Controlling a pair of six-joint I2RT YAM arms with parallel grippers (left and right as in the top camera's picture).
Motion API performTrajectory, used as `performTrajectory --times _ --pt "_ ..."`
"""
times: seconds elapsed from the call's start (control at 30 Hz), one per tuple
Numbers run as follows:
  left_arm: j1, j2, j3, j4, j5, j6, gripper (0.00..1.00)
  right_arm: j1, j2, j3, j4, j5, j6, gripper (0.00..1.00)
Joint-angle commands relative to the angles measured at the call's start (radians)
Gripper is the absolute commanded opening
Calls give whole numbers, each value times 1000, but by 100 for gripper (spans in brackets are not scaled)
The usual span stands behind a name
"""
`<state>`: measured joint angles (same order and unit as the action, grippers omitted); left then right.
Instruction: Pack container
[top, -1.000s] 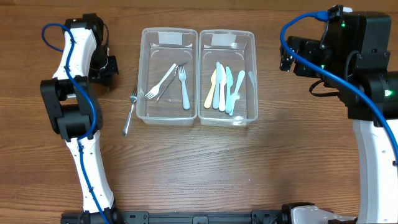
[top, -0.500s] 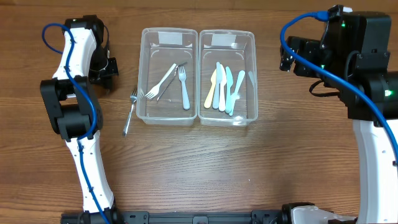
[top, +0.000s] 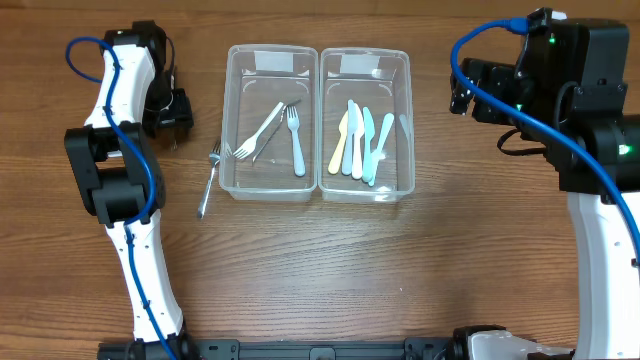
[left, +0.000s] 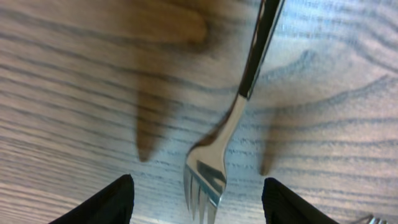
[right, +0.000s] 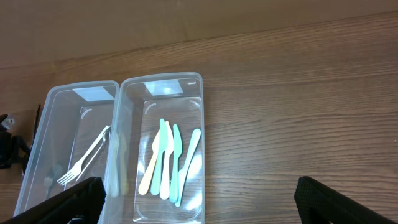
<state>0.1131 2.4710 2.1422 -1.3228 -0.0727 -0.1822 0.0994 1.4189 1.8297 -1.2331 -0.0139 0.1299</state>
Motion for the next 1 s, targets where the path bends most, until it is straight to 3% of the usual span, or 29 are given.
performTrajectory --times 0.0,0.13,0.3,0.97 --pt "-2 -4 25 10 -27 3 58 -3 2 4 4 13 -3 100" --pt "-2 -4 20 25 -39 2 43 -3 2 4 4 13 -3 100" --pt "-2 10 19 25 -40 2 4 -3 2 4 4 13 -3 100" --pt "-4 -38 55 -86 -31 2 4 -3 2 4 4 13 -3 100"
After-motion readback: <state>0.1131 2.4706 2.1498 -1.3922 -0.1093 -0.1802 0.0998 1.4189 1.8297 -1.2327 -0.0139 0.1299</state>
